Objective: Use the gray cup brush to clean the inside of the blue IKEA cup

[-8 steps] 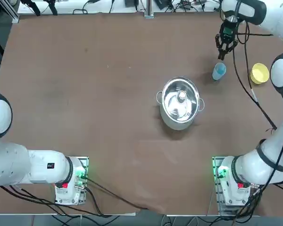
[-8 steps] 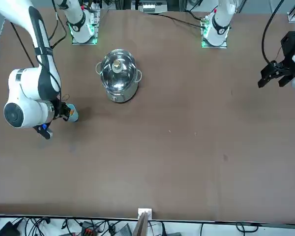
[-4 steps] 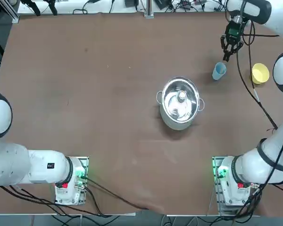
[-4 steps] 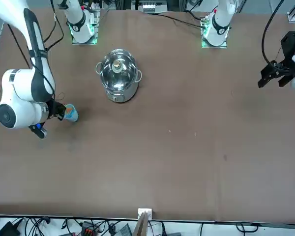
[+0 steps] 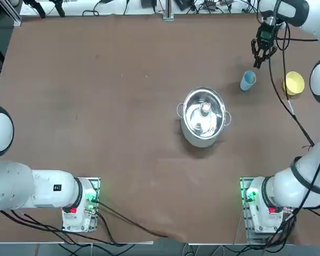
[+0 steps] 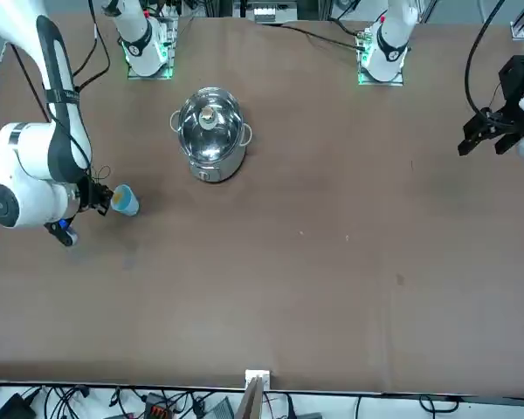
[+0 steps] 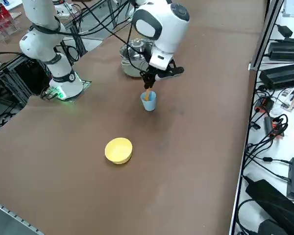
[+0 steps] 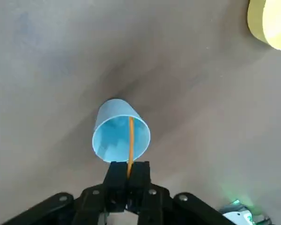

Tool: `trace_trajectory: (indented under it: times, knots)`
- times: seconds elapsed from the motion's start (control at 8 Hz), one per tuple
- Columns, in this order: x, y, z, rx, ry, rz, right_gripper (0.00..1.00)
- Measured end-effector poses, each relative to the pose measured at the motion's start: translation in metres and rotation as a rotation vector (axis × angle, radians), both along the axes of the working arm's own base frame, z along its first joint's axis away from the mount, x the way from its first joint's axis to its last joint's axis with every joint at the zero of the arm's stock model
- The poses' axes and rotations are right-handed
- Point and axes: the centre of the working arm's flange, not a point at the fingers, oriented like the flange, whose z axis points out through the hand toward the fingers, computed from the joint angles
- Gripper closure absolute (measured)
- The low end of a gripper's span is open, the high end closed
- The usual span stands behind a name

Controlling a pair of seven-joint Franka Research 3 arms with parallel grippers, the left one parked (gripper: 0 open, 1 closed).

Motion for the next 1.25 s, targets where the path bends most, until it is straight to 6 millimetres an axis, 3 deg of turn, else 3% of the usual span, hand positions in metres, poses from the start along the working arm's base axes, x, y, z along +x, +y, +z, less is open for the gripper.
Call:
trace_trajectory:
  times: [0.5, 1.25]
  knots:
    - [0.006, 0.009, 0.005, 0.005, -0.016, 0.013, 0.97]
    - [0.022, 0.010, 0.049, 0.005, -0.078, 0.016, 0.97]
